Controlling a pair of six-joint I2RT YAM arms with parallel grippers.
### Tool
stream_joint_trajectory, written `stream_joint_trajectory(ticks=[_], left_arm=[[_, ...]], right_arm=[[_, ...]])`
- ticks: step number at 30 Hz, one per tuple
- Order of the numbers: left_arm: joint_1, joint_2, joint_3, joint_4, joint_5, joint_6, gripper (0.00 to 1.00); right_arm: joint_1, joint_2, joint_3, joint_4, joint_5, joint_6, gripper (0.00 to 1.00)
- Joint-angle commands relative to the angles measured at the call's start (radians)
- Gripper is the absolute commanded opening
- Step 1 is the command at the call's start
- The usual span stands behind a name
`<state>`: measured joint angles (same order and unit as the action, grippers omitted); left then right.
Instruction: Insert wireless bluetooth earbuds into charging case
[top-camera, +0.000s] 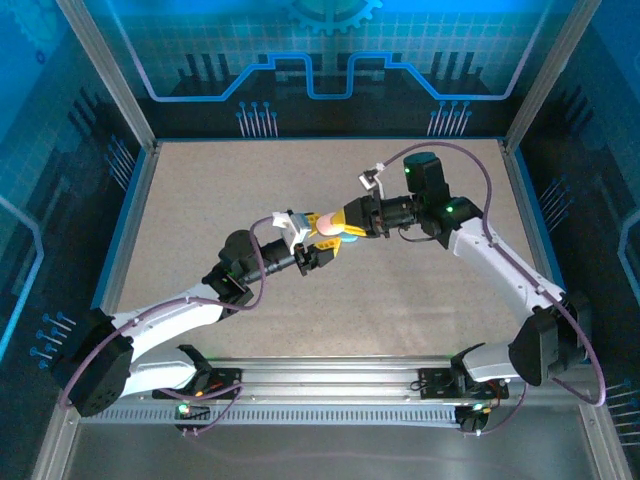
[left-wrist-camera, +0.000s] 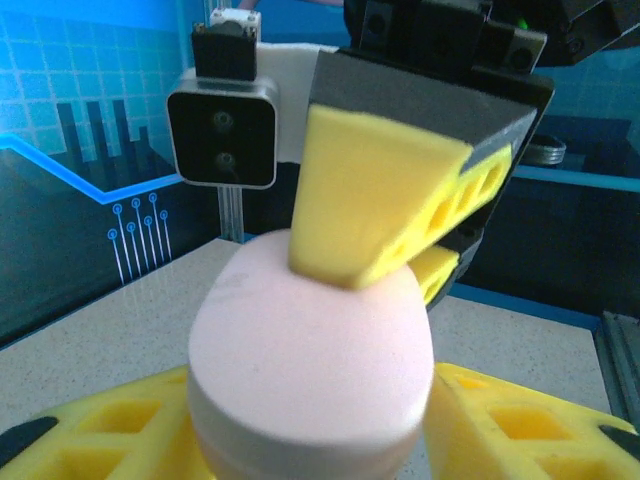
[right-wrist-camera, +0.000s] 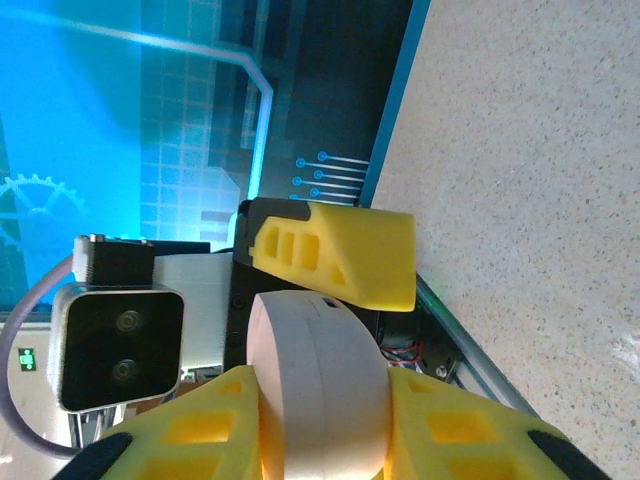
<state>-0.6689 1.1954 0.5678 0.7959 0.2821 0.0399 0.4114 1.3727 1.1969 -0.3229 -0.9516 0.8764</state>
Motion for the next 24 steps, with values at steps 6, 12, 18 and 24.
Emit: stream_joint_trajectory(ticks=[6,12,18,24], left_arm=[[-0.006,-0.037,0.013,-0.046,-0.042,0.051,0.63],[-0.007,-0.100,-0.055,-0.061,-0.146,0.018,0.71],[-0.006,-0.188,-0.079,-0.139,-0.287,0.017,0.76],[-0.006,-0.220,-0.083,-0.162,-0.330,0.021,0.79]], right_arm=[[-0.071,-0.053,-0.060,0.073,0.081,0.039,0.10],[-0.166,-0.063,-0.207,0.037,0.342,0.014,0.11],[-0.151,0.090,-0.311,0.112,0.389,-0.014,0.13],[-0.089,0.264,-0.349,0.239,0.427,-0.004,0.15]])
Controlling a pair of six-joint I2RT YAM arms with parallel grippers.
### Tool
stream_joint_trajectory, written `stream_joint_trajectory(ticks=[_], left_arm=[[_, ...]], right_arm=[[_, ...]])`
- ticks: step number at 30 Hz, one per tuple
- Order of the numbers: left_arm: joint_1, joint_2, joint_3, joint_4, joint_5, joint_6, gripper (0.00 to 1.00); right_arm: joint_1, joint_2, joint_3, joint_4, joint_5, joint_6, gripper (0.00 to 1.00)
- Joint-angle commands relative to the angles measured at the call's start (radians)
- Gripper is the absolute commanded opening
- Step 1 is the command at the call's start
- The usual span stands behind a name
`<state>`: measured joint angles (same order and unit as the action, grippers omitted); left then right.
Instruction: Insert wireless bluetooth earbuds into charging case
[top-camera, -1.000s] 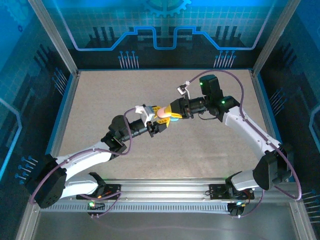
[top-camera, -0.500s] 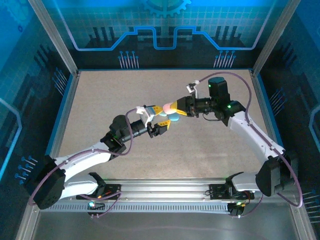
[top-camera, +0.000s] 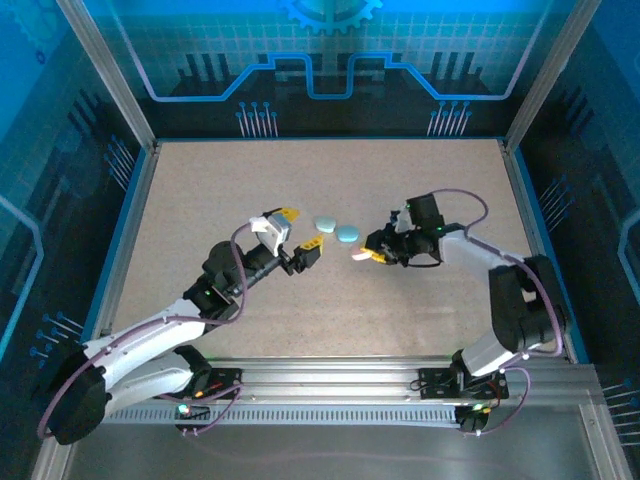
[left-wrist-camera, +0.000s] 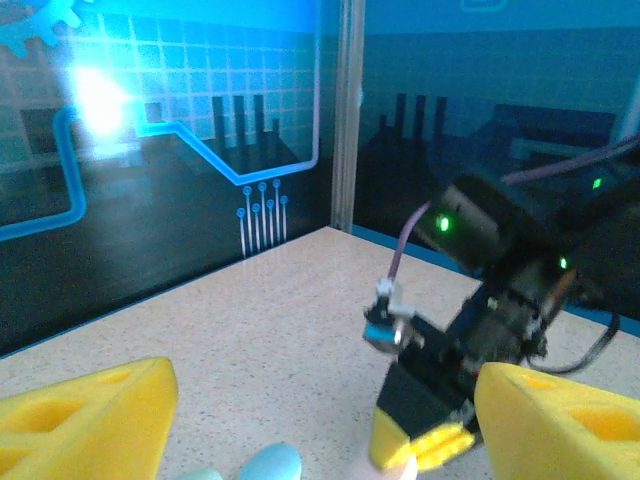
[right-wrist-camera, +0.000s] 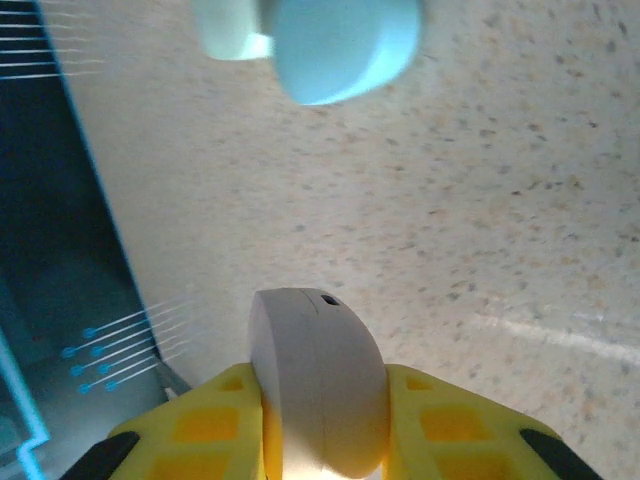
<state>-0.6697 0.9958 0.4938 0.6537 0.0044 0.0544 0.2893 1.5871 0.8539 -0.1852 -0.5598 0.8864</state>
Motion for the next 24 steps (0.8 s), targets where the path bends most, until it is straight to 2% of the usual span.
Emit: stream_joint_trajectory(ticks=[1,8,11,14,24], left_arm=[[-0.004,-0.023,-0.010,-0.024,-0.052,0.004,0.80],[-0.005,-0.054,-0.015,-0.057,-0.075,0.010,0.82],[-0.005,-0.061,-0.017,-0.065,-0.090,0.015,0.82],[-0.005,-0.063,-0.017,-0.074,-0.104,0.020,0.82],[-0.002,-0.060,-0.024,-0.076,-0.168,0.027,0.85]], right_arm=[[0.043,0.076,-0.004,0.120,0.040,-0.012,0.15],[0.094,0.208,0.016,0.185,0.064,-0.001,0.21],[0.100,0.226,0.007,0.181,0.072,-0.004,0.30],[0.102,0.192,-0.011,0.151,0.103,-0.017,0.46],[0.077,-0.005,0.013,-0.099,0.283,-0.121,0.68]])
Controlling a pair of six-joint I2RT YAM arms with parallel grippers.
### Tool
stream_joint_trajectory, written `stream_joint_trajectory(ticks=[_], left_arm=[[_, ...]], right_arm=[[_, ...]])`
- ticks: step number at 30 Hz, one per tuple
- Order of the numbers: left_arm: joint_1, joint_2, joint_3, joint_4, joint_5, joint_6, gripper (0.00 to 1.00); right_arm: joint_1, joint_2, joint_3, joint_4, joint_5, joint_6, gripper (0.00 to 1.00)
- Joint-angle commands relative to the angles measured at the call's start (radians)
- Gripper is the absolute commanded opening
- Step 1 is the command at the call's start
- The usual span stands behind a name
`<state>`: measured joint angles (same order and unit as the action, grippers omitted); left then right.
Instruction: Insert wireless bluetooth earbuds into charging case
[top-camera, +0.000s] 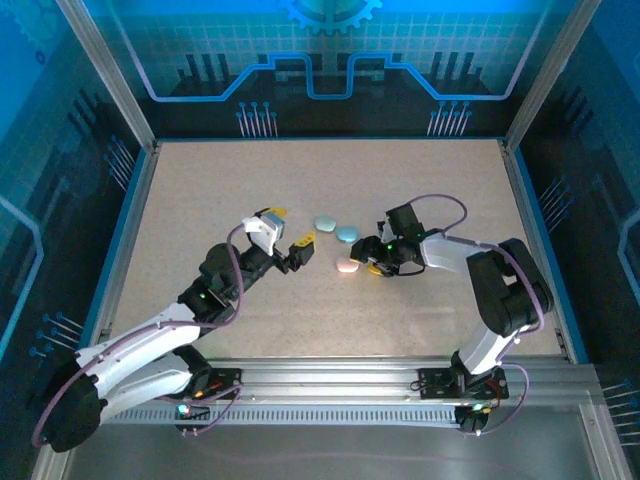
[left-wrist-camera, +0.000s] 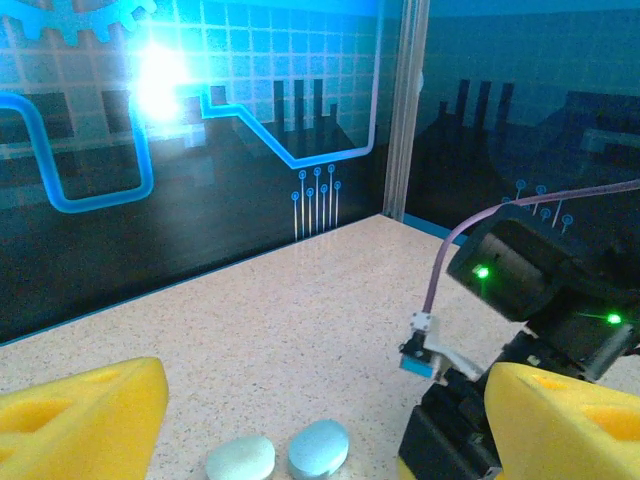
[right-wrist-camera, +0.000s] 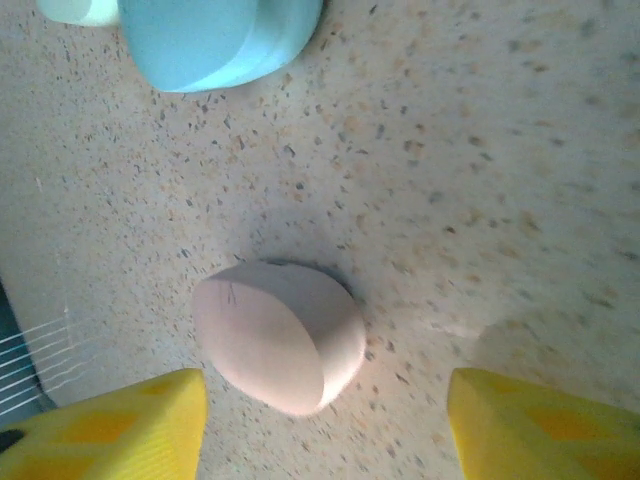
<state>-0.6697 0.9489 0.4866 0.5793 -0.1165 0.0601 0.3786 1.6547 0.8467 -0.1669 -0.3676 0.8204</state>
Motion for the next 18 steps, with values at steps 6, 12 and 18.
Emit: stream_joint_trajectory(ticks=[6,12,18], left_arm=[[0.025,-0.030,-0.014,-0.056,-0.191,0.008,0.88],[0.153,-0.048,-0.009,-0.224,-0.331,-0.103,0.93],[0.351,-0.030,-0.038,-0.352,-0.382,-0.163,0.99]], right_arm=[[-0.028,-0.292,0.134,-0.342,0.418,-0.189,0.78],[-0.065,-0.435,0.043,-0.183,0.945,-0.490,0.93],[-0.193,-0.281,-0.124,0.185,0.800,-0.725,0.94]])
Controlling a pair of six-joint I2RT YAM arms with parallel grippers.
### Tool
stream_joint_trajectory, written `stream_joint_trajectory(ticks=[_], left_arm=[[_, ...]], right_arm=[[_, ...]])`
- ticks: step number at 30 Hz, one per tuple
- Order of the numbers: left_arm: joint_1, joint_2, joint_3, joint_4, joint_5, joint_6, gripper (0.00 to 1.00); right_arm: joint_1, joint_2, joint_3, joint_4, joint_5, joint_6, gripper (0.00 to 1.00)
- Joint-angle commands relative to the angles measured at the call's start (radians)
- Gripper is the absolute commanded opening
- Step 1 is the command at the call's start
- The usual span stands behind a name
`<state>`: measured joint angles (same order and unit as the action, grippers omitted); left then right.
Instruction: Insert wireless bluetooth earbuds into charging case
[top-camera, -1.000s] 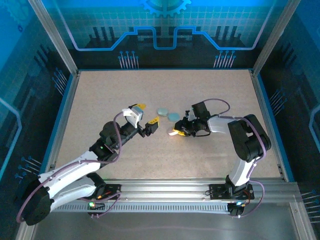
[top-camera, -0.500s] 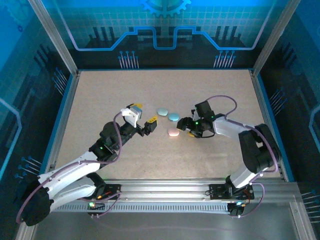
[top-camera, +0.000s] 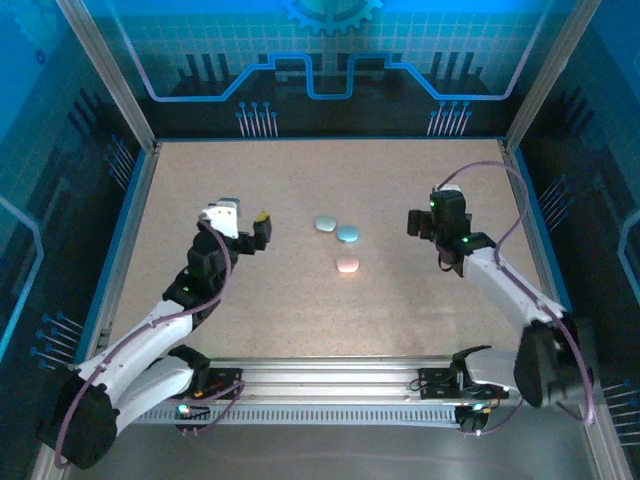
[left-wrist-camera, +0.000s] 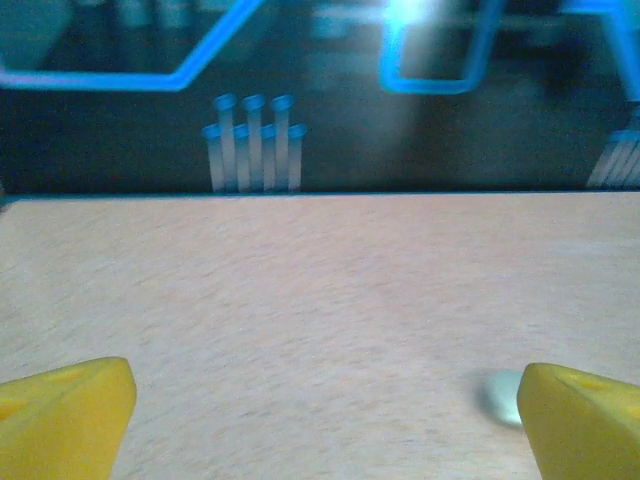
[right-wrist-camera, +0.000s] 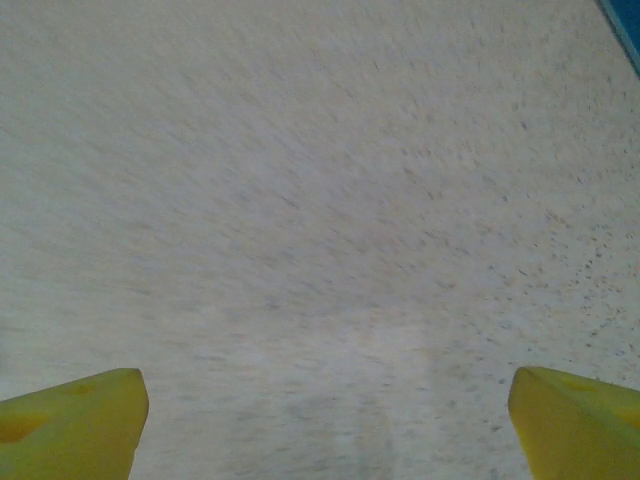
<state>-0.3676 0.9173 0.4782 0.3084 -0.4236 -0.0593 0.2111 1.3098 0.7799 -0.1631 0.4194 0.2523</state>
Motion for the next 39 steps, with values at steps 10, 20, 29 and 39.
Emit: stream_joint_trajectory(ticks=[10,20,29,39], left_arm=[[0.220,0.241,-0.148,0.271,0.030,0.029,0.99],[0.328,0.579,-0.195,0.749,0.213,0.052,0.99],[0.345,0.641,-0.123,0.680,0.158,0.025,0.99],[0.343,0.637,-0.115,0.656,0.193,0.036,0.99]], right_arm=[[-0.154,0.176,-0.256,0.752,-0.418,-0.277,0.92],[-0.153,0.194,-0.347,0.914,-0.370,-0.265,1.00],[-0.148,0.195,-0.348,0.915,-0.352,-0.263,1.00],[-0.149,0.195,-0.346,0.913,-0.355,-0.262,1.00]])
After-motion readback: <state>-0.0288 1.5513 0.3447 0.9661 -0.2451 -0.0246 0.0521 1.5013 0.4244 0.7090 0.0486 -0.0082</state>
